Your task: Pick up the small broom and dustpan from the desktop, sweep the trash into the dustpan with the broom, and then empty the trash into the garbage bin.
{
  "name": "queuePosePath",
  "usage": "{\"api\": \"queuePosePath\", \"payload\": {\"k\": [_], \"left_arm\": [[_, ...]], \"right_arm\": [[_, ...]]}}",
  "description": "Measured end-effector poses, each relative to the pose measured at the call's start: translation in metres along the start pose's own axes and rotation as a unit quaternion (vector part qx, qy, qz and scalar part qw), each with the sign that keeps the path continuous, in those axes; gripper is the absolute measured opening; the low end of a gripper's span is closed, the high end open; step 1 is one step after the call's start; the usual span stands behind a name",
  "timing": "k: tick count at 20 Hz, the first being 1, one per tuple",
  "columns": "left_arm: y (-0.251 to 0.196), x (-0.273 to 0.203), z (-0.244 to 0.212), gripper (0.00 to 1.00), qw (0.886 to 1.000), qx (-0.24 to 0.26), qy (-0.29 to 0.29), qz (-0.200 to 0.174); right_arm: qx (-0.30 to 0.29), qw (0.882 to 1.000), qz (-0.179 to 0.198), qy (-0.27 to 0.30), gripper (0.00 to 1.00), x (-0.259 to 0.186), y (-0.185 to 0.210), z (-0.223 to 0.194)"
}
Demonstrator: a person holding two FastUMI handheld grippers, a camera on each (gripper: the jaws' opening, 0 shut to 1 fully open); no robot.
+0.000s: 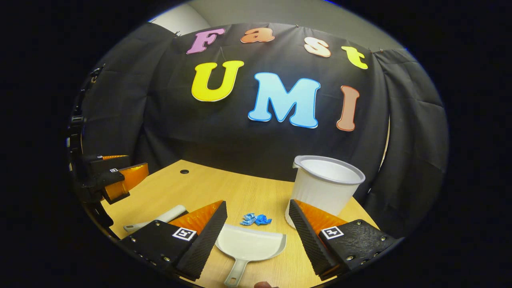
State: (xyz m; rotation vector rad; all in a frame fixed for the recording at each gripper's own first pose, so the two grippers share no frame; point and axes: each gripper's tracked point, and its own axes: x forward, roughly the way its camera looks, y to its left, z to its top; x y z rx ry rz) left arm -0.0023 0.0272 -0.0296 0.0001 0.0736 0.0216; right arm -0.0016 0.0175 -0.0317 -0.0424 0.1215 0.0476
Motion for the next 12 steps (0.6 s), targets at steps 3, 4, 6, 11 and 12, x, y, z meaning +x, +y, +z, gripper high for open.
{"api": "queuePosePath", "payload": {"k": [3, 4, 6, 11, 12], "left_arm": [[-0.004, 0.007, -0.030, 0.99, 0.999, 0.014, 0.041, -0.011], [-0.006, 0.009, -0.041, 0.95, 0.998, 0.018, 0.058, -0.017], [-0.011, 0.013, -0.062, 0.91, 0.996, 0.020, 0.087, -0.027], [-0.016, 0.020, -0.098, 0.95, 0.988, 0.034, 0.142, -0.044], [-0.018, 0.020, -0.104, 0.95, 0.987, 0.036, 0.152, -0.046]], "right_arm": [[-0.005, 1.000, -0.004, 0.029, 0.98, 0.000, 0.003, -0.018], [-0.006, 0.999, -0.005, 0.037, 0.98, 0.001, 0.003, -0.023], [-0.006, 0.998, -0.008, 0.056, 0.98, 0.002, 0.005, -0.036], [0.013, 0.994, -0.011, 0.107, 0.98, 0.006, 0.008, -0.063], [0.015, 0.993, -0.010, 0.118, 0.98, 0.008, 0.009, -0.071]]}}
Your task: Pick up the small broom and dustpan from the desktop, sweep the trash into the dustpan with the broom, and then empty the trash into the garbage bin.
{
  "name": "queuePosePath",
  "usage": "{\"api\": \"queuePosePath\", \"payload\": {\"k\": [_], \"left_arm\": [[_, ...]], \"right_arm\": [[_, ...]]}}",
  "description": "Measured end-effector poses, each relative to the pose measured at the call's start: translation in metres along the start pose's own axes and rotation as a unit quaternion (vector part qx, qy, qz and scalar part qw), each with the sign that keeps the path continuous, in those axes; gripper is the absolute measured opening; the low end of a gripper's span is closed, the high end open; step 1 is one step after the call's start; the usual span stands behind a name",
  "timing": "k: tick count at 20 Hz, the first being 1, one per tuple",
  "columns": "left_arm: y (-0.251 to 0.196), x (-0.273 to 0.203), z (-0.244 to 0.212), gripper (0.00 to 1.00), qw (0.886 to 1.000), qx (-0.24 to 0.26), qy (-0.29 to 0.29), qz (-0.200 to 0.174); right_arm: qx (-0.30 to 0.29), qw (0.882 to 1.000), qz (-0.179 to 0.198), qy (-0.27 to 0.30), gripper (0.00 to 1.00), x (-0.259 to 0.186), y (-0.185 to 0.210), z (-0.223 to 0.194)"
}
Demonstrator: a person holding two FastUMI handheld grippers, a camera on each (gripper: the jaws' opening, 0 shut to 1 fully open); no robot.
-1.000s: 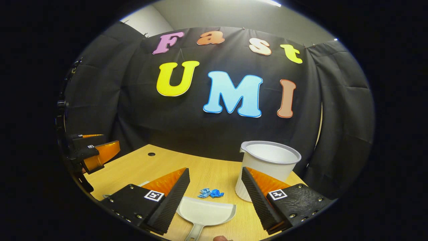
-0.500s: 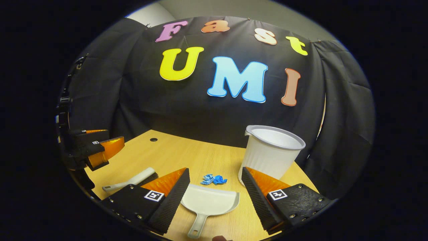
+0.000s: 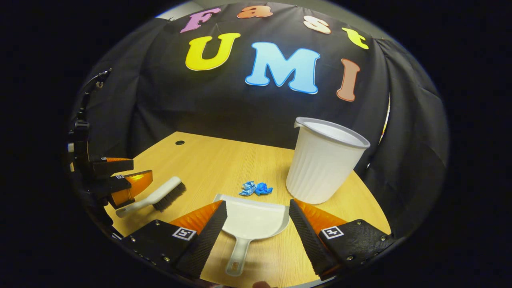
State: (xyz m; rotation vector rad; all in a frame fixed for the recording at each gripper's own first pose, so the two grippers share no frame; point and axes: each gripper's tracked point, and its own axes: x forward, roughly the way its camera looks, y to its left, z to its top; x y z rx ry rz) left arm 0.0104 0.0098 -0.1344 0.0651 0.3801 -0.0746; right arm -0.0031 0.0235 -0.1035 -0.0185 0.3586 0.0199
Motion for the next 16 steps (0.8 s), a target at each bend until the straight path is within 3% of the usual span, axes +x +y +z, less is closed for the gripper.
{"api": "queuePosePath", "payload": {"k": [2, 3, 4, 6, 8, 9, 10, 11, 14, 16], "left_arm": [[0.002, 0.009, -0.012, 0.95, 1.000, -0.001, 0.026, -0.004], [0.003, 0.012, -0.017, 1.00, 0.999, -0.002, 0.037, -0.003], [0.005, 0.015, -0.026, 0.91, 0.999, -0.004, 0.049, -0.002], [0.010, 0.016, -0.042, 0.95, 0.997, -0.003, 0.071, -0.002], [0.015, 0.021, -0.060, 0.91, 0.995, 0.001, 0.105, -0.004], [0.017, 0.025, -0.071, 1.00, 0.992, -0.001, 0.128, -0.009], [0.018, 0.029, -0.078, 0.96, 0.990, -0.002, 0.142, -0.011], [0.018, 0.033, -0.084, 1.00, 0.987, -0.003, 0.159, -0.014], [0.016, 0.041, -0.099, 0.96, 0.981, -0.005, 0.193, -0.024], [0.018, 0.044, -0.107, 1.00, 0.977, -0.005, 0.213, -0.029]], "right_arm": [[0.007, 1.000, 0.000, 0.029, 0.98, 0.005, 0.001, -0.014], [0.010, 0.999, 0.002, 0.040, 0.98, 0.007, 0.002, -0.019], [0.014, 0.999, 0.003, 0.051, 0.98, 0.008, 0.003, -0.024], [0.019, 0.997, 0.006, 0.073, 0.98, 0.012, 0.005, -0.032], [0.021, 0.995, 0.007, 0.102, 0.98, 0.017, 0.007, -0.044], [0.024, 0.992, 0.009, 0.124, 0.98, 0.019, 0.007, -0.053], [0.026, 0.990, 0.010, 0.138, 0.98, 0.022, 0.007, -0.058], [0.027, 0.988, 0.008, 0.152, 0.98, 0.024, 0.006, -0.064], [0.033, 0.981, 0.009, 0.191, 0.98, 0.029, 0.006, -0.077], [0.037, 0.976, 0.012, 0.213, 0.98, 0.031, 0.007, -0.086]]}}
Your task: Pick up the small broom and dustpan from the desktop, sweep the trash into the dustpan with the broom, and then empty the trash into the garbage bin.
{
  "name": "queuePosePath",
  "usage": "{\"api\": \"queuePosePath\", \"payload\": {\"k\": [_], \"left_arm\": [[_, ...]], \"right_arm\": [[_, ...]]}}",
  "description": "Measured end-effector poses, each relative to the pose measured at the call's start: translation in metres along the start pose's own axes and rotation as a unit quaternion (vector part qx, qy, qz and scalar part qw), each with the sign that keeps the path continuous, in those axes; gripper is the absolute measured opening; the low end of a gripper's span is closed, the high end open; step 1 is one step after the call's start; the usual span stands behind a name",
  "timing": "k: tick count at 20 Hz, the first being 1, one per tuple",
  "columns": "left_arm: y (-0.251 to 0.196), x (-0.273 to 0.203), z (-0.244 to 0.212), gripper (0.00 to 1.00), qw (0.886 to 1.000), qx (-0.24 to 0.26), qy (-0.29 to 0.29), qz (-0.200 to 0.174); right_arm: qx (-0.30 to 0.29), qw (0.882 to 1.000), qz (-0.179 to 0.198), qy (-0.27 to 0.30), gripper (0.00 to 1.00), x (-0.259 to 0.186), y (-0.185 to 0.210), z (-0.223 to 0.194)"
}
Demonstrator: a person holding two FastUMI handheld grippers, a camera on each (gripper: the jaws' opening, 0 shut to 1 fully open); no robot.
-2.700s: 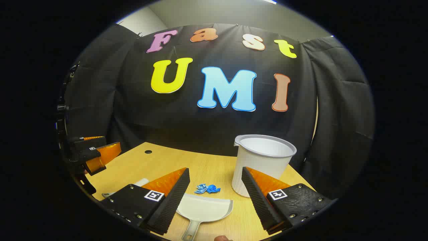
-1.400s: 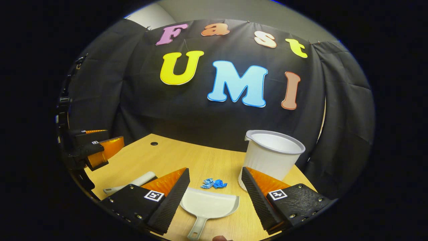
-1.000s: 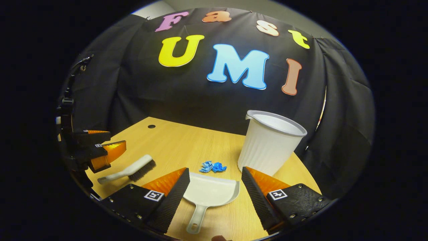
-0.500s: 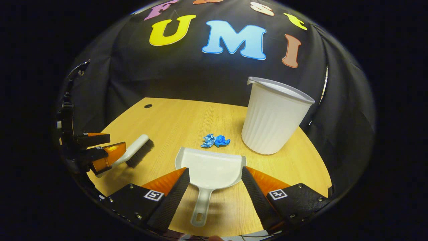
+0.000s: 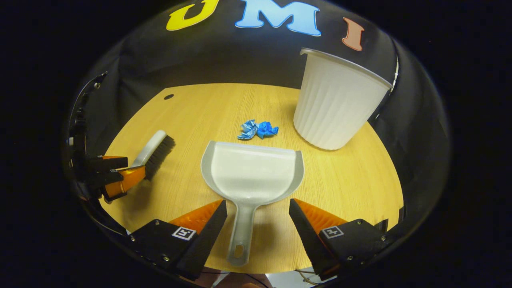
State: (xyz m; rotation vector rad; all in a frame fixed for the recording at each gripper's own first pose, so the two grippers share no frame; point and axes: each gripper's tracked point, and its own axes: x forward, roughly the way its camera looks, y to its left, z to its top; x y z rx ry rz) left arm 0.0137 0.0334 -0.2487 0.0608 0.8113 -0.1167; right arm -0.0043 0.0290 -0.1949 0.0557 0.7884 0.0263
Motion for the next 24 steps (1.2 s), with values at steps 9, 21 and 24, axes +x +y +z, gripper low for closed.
{"api": "queuePosePath", "payload": {"k": [9, 21, 24], "left_arm": [[0.001, 0.024, -0.011, 0.97, 0.998, 0.004, 0.056, -0.012], [-0.003, 0.034, -0.007, 0.63, 0.997, 0.022, 0.065, -0.017], [-0.001, 0.035, -0.006, 0.63, 0.997, 0.024, 0.067, -0.013]], "right_arm": [[0.010, 0.995, 0.015, 0.094, 0.98, 0.023, -0.003, -0.020], [0.011, 0.993, 0.010, 0.118, 0.77, 0.051, 0.003, -0.018], [0.000, 0.993, 0.003, 0.117, 0.77, 0.050, 0.000, -0.018]]}}
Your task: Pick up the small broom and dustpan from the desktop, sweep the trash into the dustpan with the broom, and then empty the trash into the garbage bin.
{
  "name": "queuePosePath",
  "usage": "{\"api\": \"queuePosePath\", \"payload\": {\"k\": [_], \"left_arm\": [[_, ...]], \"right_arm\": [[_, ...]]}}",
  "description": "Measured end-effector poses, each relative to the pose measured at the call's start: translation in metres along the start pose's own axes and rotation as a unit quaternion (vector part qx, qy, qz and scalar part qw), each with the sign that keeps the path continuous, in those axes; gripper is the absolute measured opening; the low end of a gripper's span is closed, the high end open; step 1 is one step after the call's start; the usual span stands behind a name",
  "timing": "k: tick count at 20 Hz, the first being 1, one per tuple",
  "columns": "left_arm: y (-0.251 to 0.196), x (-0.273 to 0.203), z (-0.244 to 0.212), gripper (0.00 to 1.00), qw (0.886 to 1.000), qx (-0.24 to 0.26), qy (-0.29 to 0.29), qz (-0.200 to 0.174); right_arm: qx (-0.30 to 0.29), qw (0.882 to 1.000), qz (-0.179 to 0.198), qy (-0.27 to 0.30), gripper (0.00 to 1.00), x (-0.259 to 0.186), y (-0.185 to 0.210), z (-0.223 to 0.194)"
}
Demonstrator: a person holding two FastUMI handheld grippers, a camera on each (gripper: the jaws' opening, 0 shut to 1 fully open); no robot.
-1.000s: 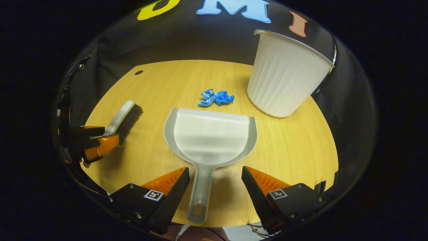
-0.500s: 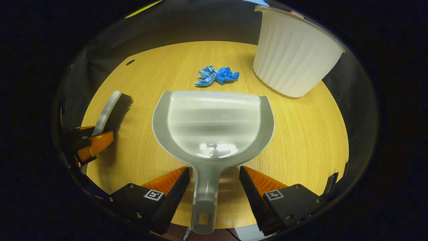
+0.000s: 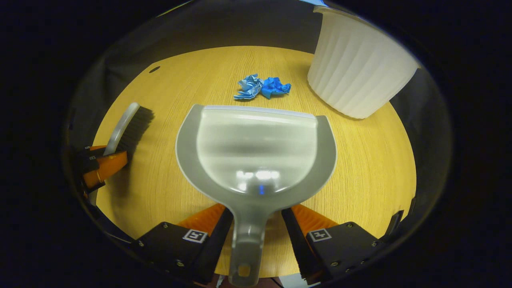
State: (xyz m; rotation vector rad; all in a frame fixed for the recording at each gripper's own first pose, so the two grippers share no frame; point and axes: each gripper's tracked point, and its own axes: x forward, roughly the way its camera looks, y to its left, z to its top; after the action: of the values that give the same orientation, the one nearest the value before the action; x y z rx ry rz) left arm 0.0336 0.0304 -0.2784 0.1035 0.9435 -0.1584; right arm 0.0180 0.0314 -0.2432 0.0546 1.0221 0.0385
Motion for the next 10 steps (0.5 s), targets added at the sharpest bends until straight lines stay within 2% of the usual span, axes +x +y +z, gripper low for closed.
{"api": "queuePosePath", "payload": {"k": [1, 2, 3, 4, 5, 6, 10], "left_arm": [[-0.001, 0.002, 0.002, 0.63, 1.000, 0.000, -0.001, -0.001], [-0.001, 0.000, 0.000, 0.63, 1.000, -0.002, 0.002, -0.001], [-0.002, 0.002, 0.001, 0.58, 1.000, -0.002, 0.005, 0.000], [-0.002, 0.003, 0.000, 0.57, 1.000, -0.003, 0.006, 0.000], [-0.003, 0.004, 0.001, 0.54, 1.000, -0.001, 0.007, 0.000], [-0.003, 0.006, 0.000, 0.54, 1.000, -0.002, 0.008, 0.001], [-0.003, 0.004, 0.002, 0.53, 1.000, 0.005, 0.012, 0.002]], "right_arm": [[0.000, 1.000, 0.001, 0.004, 0.58, 0.001, 0.001, -0.003], [-0.005, 1.000, 0.002, 0.004, 0.47, 0.008, 0.001, -0.003], [-0.009, 1.000, 0.001, 0.004, 0.47, 0.008, 0.000, -0.003], [-0.013, 1.000, 0.008, 0.000, 0.47, 0.007, 0.003, -0.002], [-0.012, 1.000, -0.009, 0.002, 0.47, 0.011, -0.003, -0.003], [-0.012, 1.000, -0.007, 0.000, 0.38, 0.010, -0.004, 0.000], [-0.012, 1.000, -0.001, 0.001, 0.35, 0.008, -0.005, -0.001]]}}
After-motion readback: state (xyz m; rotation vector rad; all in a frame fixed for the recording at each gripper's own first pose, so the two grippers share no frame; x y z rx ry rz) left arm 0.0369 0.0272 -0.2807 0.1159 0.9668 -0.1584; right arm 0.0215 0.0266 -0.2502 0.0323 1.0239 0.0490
